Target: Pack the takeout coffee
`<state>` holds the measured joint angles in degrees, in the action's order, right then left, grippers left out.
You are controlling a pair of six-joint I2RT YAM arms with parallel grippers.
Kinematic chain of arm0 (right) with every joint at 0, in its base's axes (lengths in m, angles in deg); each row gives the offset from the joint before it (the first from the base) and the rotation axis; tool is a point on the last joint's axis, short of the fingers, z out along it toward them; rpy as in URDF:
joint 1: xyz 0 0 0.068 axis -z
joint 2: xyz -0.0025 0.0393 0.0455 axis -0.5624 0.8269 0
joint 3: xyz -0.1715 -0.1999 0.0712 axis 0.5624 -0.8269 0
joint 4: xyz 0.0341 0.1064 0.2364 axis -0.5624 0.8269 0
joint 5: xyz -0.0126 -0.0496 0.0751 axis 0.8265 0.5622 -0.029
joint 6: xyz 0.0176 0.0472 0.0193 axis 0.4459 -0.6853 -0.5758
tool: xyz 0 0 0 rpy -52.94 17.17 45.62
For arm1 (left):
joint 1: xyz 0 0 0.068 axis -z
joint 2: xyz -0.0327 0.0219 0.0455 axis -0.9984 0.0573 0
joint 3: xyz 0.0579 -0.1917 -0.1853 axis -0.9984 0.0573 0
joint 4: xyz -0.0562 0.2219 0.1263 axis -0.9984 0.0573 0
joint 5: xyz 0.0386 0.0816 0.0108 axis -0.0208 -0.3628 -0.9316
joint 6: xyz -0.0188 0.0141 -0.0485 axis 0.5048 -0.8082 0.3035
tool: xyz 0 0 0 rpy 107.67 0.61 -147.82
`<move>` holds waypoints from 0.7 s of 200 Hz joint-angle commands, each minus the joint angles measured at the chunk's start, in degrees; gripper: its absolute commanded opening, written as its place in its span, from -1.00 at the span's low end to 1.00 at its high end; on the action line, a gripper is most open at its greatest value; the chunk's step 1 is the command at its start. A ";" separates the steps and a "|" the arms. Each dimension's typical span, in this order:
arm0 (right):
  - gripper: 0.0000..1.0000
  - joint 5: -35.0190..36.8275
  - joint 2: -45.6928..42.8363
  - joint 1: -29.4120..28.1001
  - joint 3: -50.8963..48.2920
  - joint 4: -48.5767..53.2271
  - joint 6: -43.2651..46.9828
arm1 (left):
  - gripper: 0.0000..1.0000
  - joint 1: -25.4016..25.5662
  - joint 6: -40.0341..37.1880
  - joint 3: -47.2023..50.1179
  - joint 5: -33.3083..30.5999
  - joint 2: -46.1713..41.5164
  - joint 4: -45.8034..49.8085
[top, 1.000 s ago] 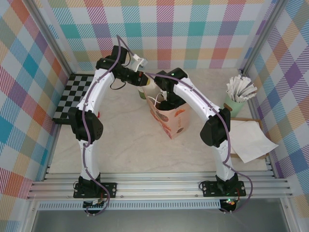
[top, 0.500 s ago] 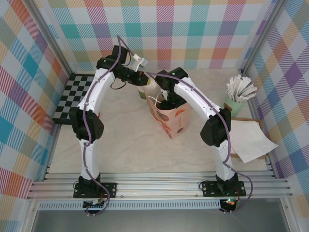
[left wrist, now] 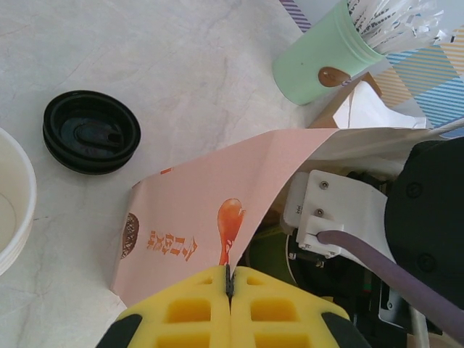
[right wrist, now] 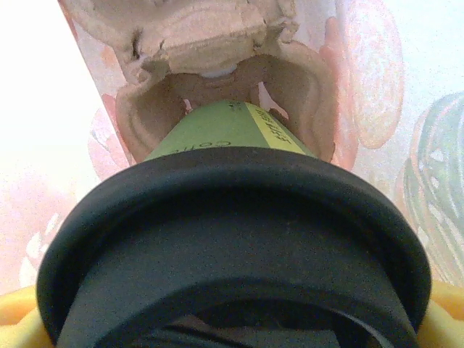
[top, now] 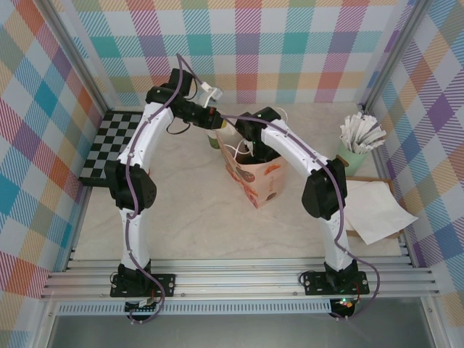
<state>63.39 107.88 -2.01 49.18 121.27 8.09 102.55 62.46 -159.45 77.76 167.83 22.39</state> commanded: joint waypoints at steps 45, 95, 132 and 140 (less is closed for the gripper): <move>-0.80 -0.89 -0.96 0.08 -3.84 -0.41 1.21 | -1.00 -0.28 -0.43 -1.59 -1.35 1.22 0.78; -0.80 -0.32 -1.45 0.33 -3.65 -0.04 1.20 | -1.00 -0.27 -0.51 -1.96 -1.40 1.32 0.83; -0.81 -0.30 -1.27 0.46 -3.72 -0.32 1.14 | -1.00 -0.30 -0.58 -2.33 -1.40 1.53 0.84; -0.81 -0.16 -1.32 0.50 -3.81 -0.40 1.12 | -1.00 -0.27 -0.62 -2.35 -1.46 1.52 0.92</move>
<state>63.37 106.75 -1.81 47.14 119.35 8.09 102.57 62.46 -159.94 77.72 168.01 22.60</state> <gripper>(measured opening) 0.826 0.039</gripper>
